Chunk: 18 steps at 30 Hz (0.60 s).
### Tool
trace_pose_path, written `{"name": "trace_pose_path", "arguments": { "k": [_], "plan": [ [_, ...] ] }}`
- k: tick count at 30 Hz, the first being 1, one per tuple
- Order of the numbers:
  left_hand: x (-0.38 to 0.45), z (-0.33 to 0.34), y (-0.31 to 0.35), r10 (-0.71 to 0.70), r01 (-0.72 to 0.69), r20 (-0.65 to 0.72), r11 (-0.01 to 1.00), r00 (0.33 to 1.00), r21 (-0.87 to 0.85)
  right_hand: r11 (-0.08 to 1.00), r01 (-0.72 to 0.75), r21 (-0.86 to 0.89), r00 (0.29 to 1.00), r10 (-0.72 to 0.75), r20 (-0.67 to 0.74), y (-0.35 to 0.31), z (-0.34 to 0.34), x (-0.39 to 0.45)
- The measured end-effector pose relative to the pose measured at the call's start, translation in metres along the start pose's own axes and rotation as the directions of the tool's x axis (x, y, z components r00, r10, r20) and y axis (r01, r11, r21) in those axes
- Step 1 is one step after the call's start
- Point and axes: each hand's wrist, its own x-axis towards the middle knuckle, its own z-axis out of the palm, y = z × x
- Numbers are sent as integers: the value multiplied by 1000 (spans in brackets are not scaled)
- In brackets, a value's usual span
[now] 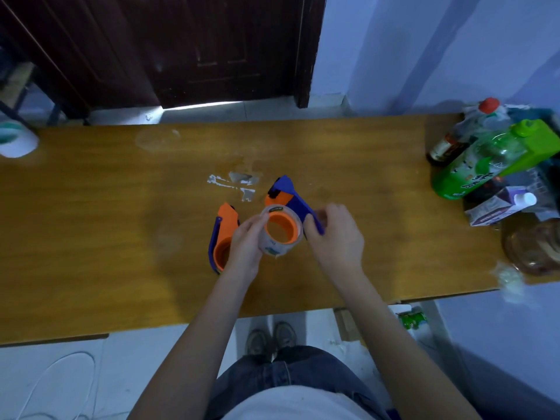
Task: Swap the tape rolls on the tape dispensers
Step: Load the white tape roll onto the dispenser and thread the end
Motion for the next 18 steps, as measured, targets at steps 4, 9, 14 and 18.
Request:
{"name": "trace_pose_path", "arguments": {
  "k": [4, 9, 14, 18],
  "plan": [
    [0, -1, 7, -35, 35, -1, 998, 999, 59, 957, -238, 168, 903, 154, 402, 7, 4, 37],
    [-4, 3, 15, 35, -41, 24, 949, 999, 314, 829, -444, 340, 769, 158, 619, 13, 28, 42],
    [-5, 7, 23, 46, -95, 100, 809, 994, 580, 780, -493, 385, 784, 207, 585, 19, 52, 32],
    [-13, 2, 33, 250, -303, 210, 439, 945, 846, 656, -629, 417, 726, 304, 617, 23, 62, 28]
  ]
}}
